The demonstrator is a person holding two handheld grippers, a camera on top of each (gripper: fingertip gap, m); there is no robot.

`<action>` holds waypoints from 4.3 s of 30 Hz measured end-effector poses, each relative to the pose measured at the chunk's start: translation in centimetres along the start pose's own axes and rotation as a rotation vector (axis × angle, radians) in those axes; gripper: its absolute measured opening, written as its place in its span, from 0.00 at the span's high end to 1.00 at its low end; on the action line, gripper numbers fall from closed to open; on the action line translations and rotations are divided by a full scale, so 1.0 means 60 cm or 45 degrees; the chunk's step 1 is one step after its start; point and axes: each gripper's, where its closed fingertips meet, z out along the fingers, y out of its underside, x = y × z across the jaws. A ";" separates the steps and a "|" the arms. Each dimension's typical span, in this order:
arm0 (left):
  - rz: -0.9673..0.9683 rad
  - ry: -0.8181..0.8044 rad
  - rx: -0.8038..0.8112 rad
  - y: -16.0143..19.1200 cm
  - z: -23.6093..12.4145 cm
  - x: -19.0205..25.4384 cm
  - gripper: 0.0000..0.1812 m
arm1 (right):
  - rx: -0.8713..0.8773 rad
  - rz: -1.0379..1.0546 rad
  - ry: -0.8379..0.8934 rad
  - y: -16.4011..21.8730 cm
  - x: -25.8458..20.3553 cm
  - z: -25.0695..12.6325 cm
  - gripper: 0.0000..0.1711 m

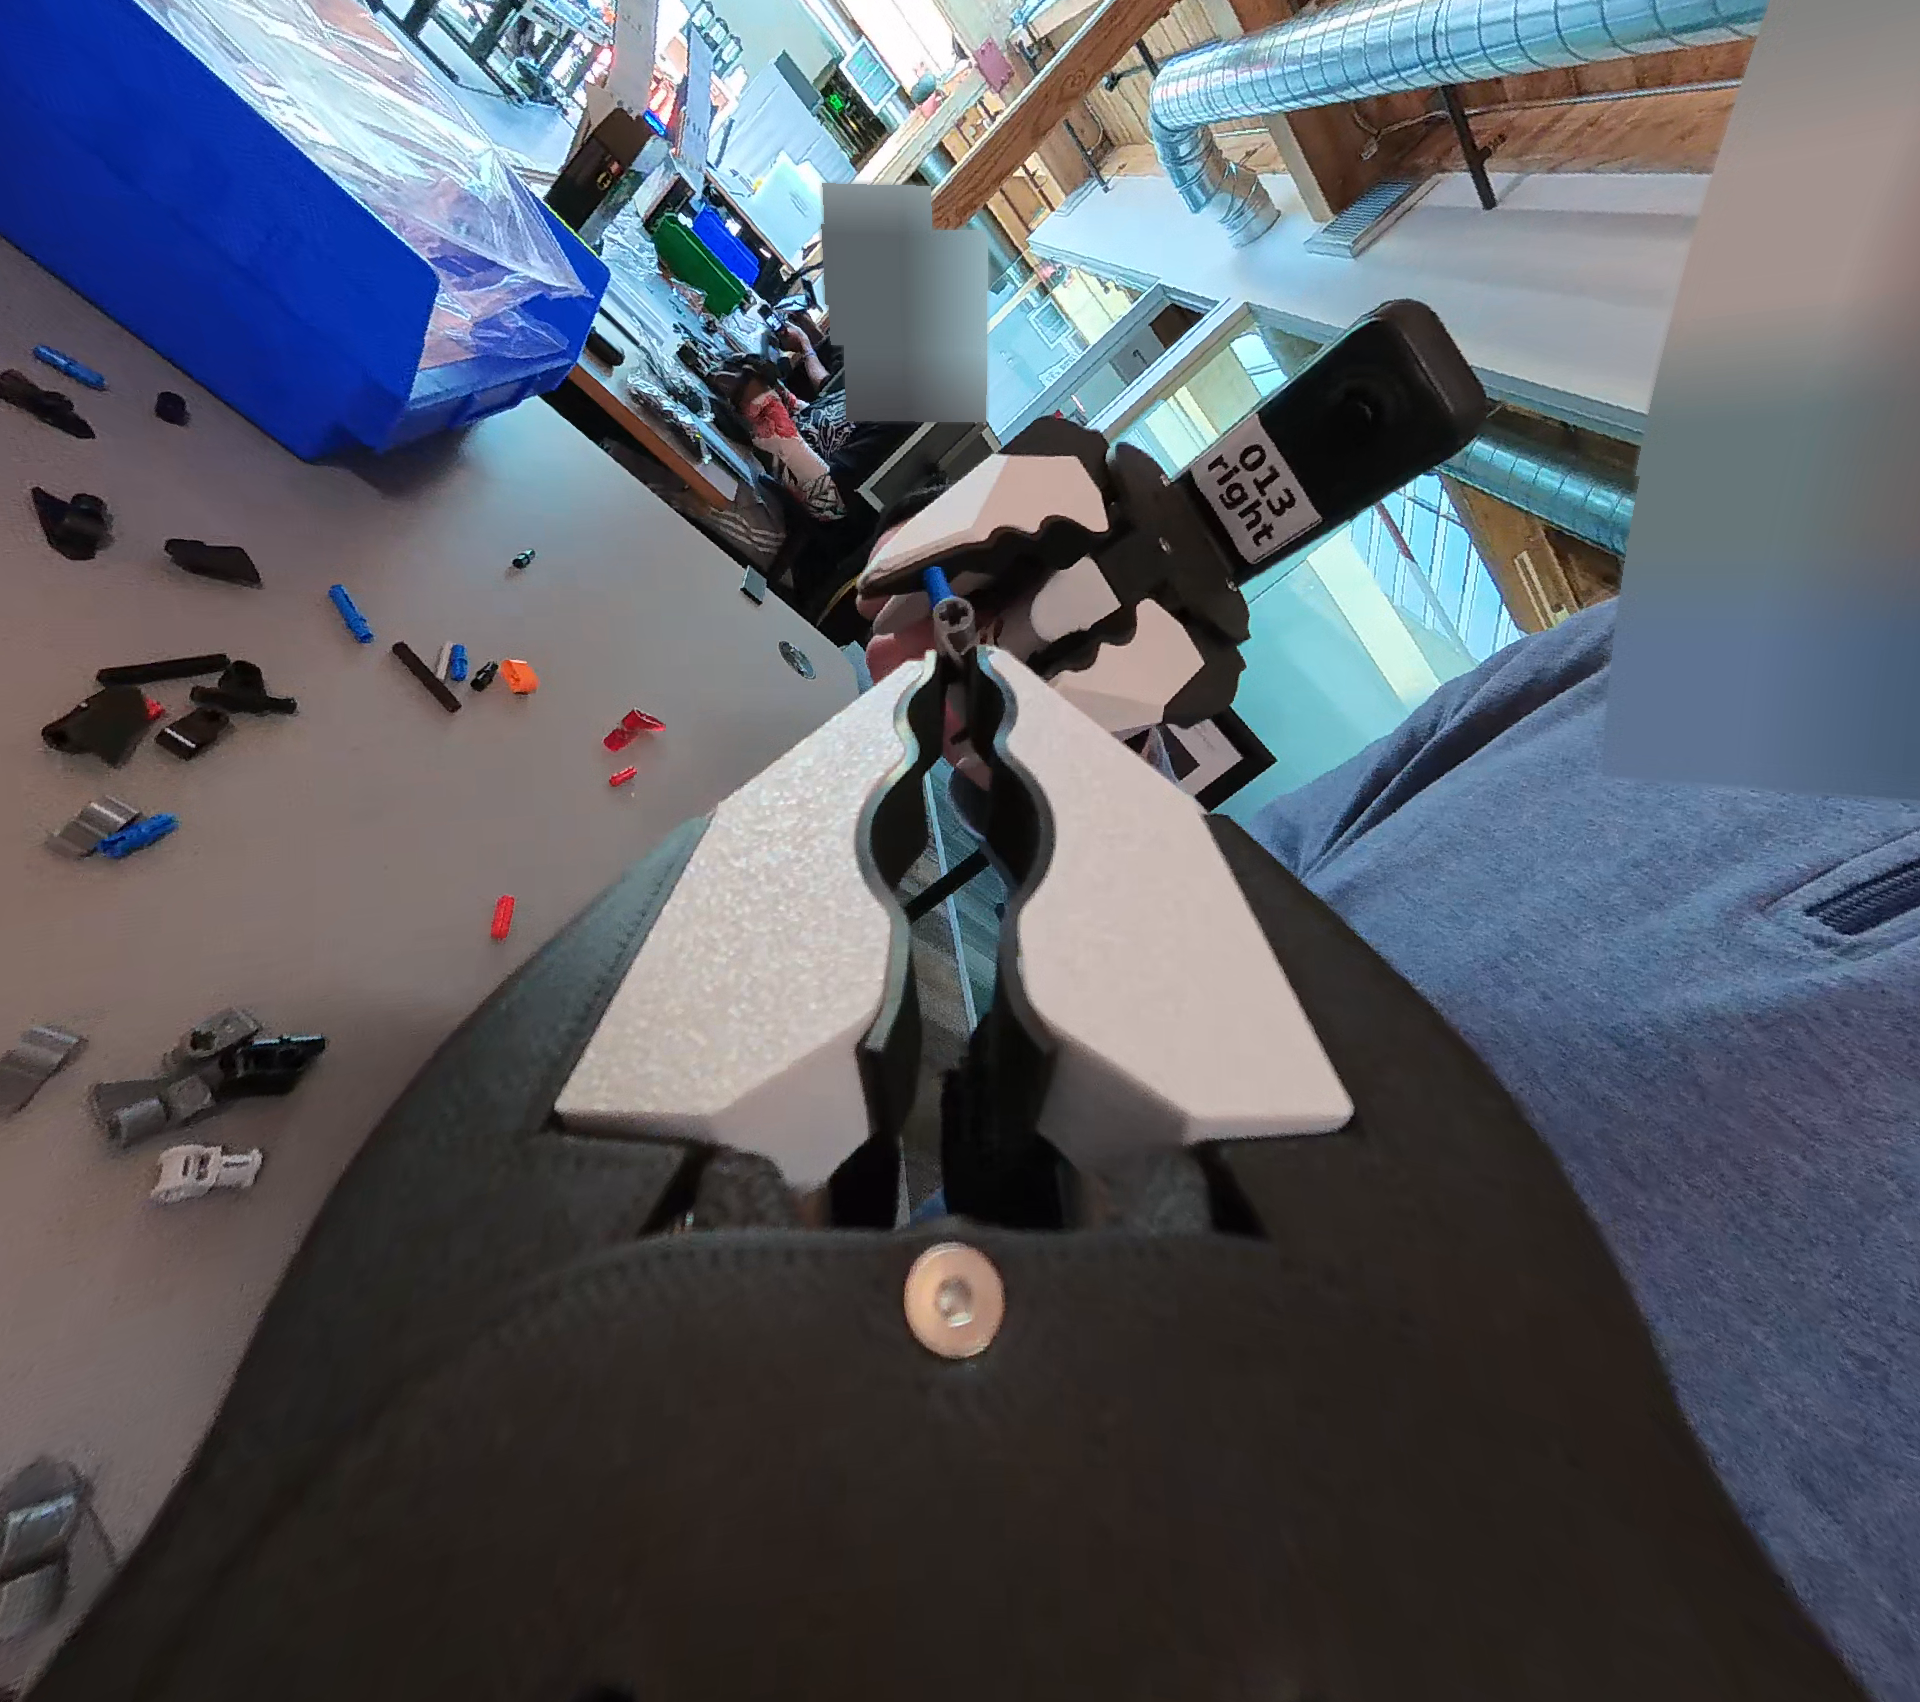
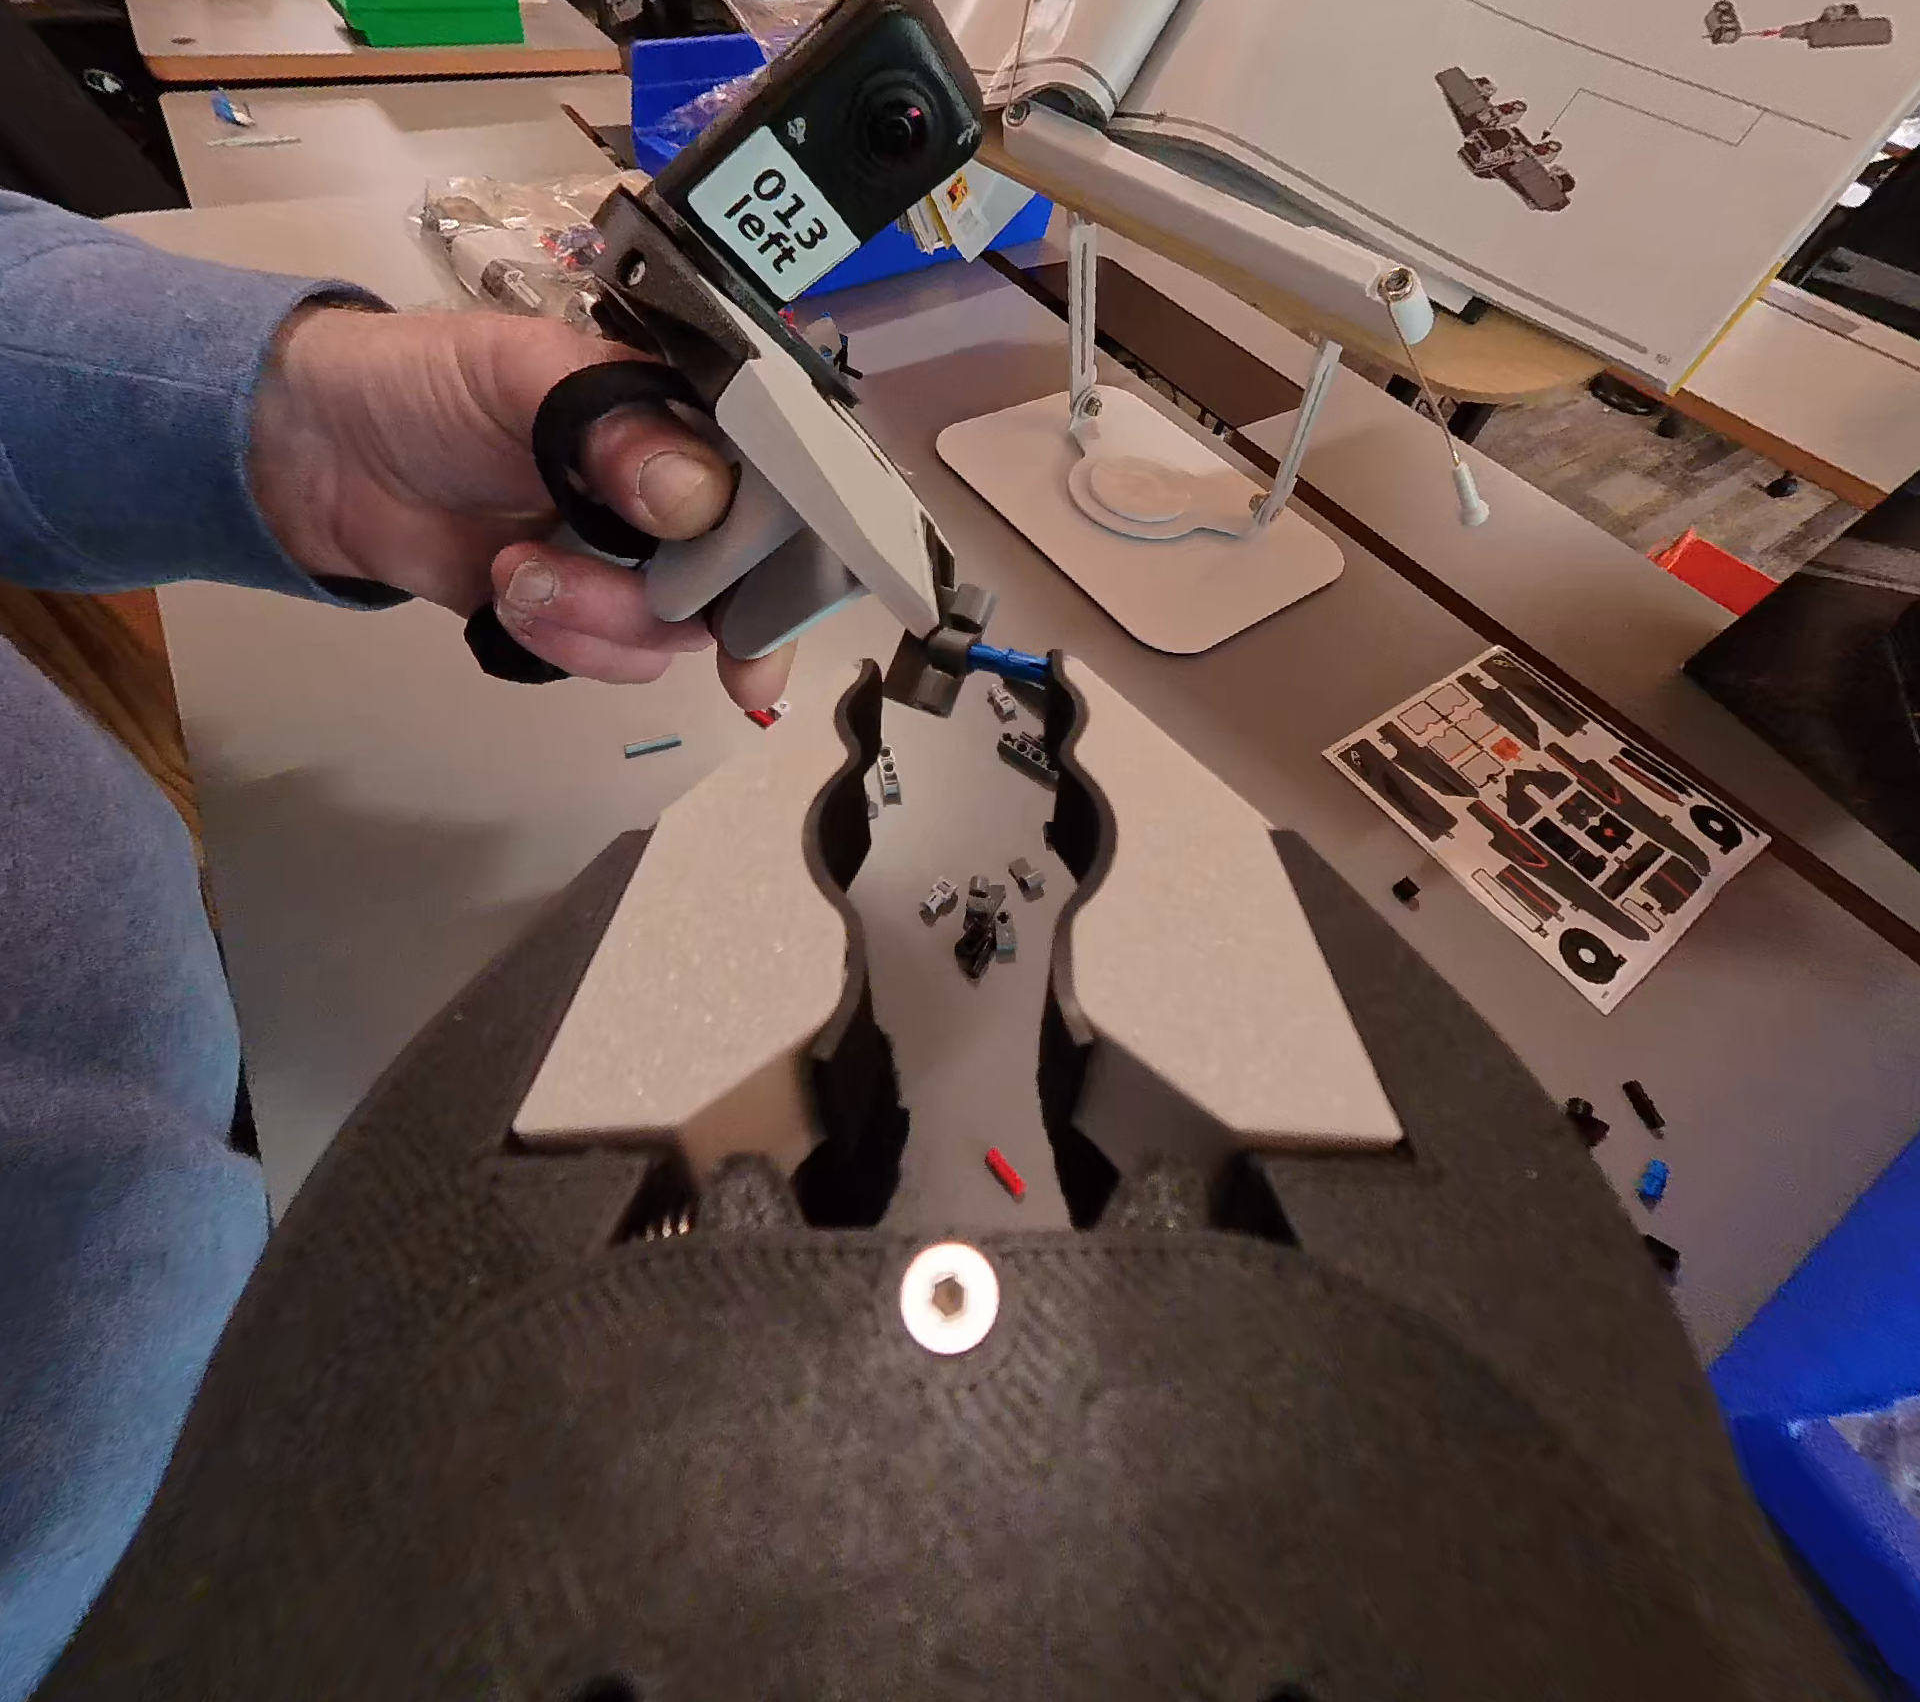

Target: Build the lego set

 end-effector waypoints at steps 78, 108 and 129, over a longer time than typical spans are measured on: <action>-0.033 -0.278 0.061 -0.016 0.005 -0.055 1.00 | -0.152 -0.110 0.352 0.013 0.050 0.008 0.90; -0.011 -0.354 0.053 -0.012 -0.003 -0.067 1.00 | -0.096 0.037 0.266 0.020 0.048 0.014 0.92; -0.035 -0.342 0.063 -0.014 0.001 -0.068 1.00 | -0.114 -0.040 0.325 0.024 0.051 0.019 0.92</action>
